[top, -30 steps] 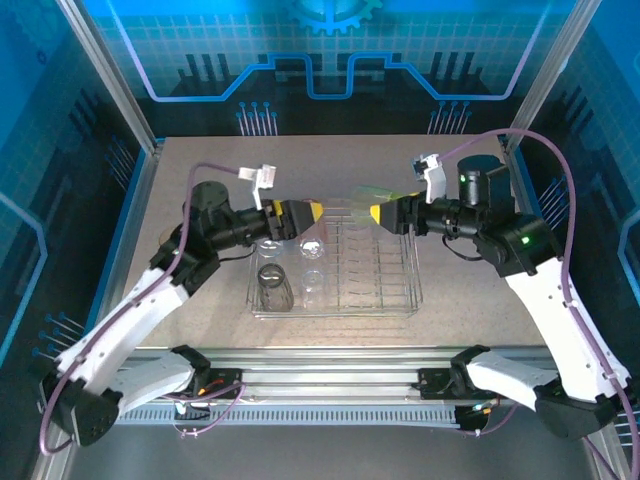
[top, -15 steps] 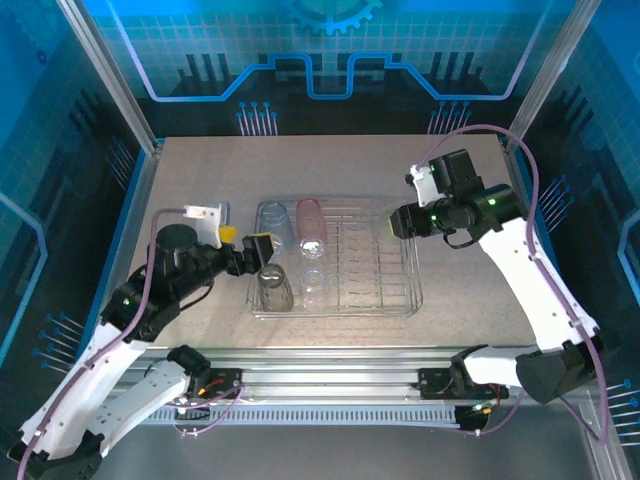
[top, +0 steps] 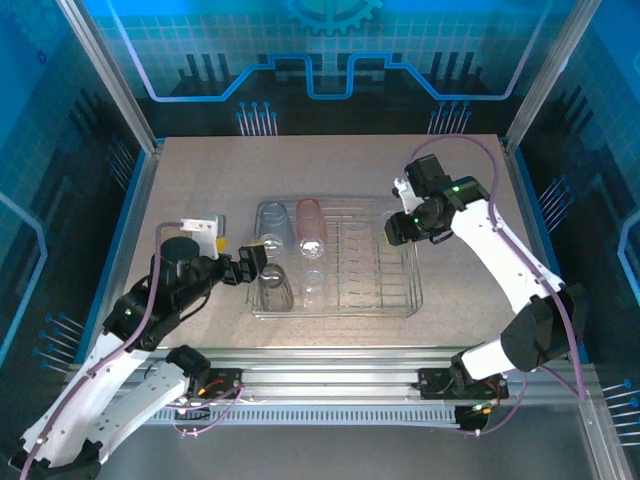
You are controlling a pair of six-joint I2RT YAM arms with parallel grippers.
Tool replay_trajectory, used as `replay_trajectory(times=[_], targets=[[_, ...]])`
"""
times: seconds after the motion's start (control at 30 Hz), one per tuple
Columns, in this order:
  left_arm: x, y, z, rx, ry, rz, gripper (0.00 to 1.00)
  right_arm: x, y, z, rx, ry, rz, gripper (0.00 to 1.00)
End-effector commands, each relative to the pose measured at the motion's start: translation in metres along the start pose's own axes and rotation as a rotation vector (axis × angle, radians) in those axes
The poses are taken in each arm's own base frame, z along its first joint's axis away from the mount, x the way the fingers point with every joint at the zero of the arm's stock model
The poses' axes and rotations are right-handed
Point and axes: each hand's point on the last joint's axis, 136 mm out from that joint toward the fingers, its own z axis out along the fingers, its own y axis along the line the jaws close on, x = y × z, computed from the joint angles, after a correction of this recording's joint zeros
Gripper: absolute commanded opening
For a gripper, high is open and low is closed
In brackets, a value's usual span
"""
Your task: Load the cups into the dish rack
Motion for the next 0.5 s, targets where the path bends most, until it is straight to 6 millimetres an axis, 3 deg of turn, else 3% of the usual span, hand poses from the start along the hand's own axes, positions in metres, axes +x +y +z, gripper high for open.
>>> replay_trajectory(times=[0.0,0.47], targets=[[0.000,0.008,-0.004,-0.029,-0.026,0.011,0.99,0.001,0.002,0.015,0.009,0.022,-0.025,0.06],[-0.007,0.030,-0.025,-0.122,-0.136,-0.018,0.99,0.009,0.001,0.056,0.076,0.067,-0.064,0.06]])
